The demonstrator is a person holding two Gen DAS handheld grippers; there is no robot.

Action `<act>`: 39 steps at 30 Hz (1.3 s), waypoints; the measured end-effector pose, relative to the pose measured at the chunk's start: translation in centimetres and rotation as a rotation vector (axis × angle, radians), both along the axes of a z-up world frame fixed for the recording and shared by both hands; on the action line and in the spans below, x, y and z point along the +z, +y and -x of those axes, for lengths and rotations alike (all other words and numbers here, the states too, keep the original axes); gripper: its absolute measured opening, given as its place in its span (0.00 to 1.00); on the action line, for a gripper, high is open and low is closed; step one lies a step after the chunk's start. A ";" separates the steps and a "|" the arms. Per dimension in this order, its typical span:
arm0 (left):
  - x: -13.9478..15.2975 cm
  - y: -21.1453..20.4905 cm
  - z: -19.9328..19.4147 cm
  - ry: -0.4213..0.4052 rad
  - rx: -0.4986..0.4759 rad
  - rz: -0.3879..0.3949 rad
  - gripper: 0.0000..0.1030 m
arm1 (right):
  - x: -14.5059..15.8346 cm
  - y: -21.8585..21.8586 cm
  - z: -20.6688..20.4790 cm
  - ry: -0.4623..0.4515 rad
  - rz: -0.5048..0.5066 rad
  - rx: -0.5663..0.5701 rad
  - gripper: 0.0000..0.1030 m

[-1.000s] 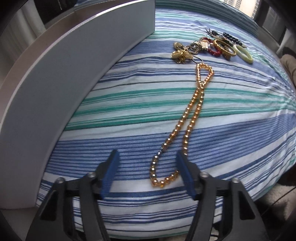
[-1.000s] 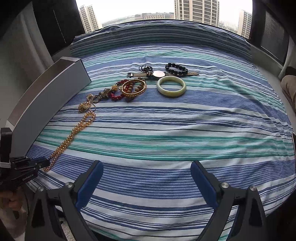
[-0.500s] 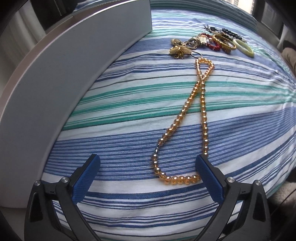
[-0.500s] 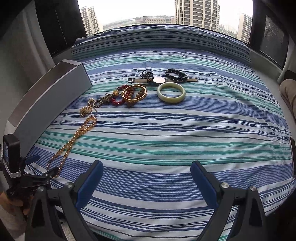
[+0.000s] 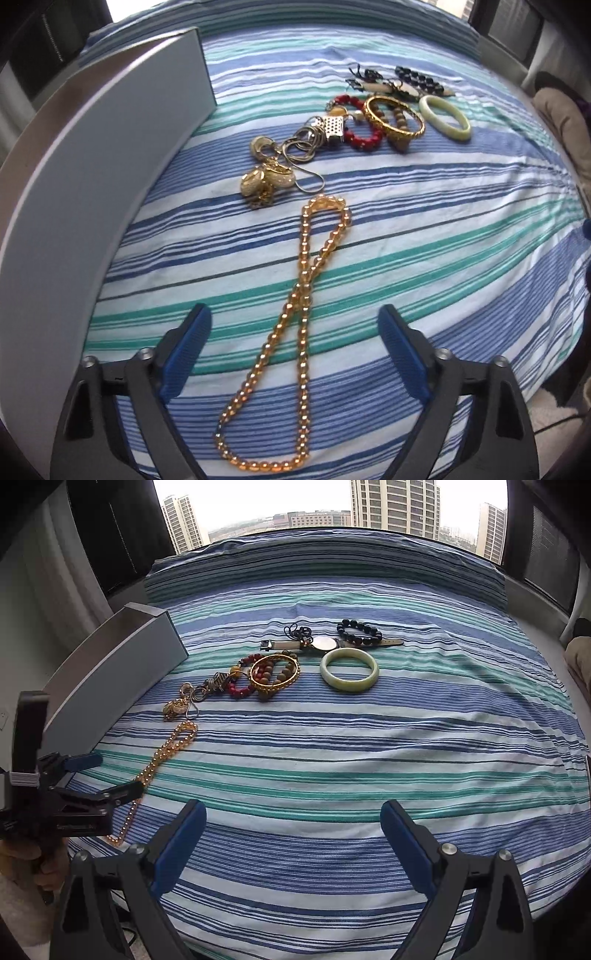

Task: Organize jewelry
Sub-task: 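Regrasp the necklace with the left tool while the right tool grasps gold earrings, then carry necklace and earrings into the white box and open both tools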

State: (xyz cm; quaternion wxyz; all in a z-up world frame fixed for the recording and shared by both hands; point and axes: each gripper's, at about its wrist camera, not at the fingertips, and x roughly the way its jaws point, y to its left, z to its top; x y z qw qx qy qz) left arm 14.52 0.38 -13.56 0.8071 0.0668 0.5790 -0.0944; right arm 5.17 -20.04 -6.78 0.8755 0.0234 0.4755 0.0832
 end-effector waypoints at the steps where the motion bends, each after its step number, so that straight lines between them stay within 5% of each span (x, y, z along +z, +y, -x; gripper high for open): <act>1: -0.5 -0.2 -0.3 0.024 -0.005 -0.005 0.55 | 0.2 0.0 -0.4 0.001 -0.005 0.012 0.94; 4: -0.4 0.2 0.1 0.025 -0.007 0.009 0.04 | 0.9 0.0 -2.1 -0.001 0.007 0.047 0.94; 9: 1.1 4.6 2.5 0.018 0.112 0.105 0.05 | 1.0 1.6 -6.7 0.039 -0.009 0.131 0.94; 14: 3.9 9.1 5.6 -0.026 0.222 0.129 0.05 | -1.9 7.6 -12.6 0.258 -0.156 0.268 0.93; 19: 5.1 11.1 6.7 -0.056 0.272 0.122 0.05 | -4.7 16.2 -16.7 0.366 -0.120 0.386 0.63; 26: 5.1 12.5 7.1 -0.061 0.302 0.141 0.05 | -6.9 21.7 -17.9 0.353 0.119 0.450 0.45; 28: 5.2 12.5 6.9 -0.060 0.304 0.153 0.05 | -7.1 21.9 -17.8 0.377 0.123 0.448 0.20; 30: 6.0 12.7 7.0 -0.068 0.304 0.169 0.05 | -6.8 22.0 -17.4 0.373 0.139 0.455 0.13; 39: 12.6 13.2 7.6 -0.166 0.291 0.237 0.05 | 1.2 20.1 -13.0 0.274 0.090 0.514 0.12</act>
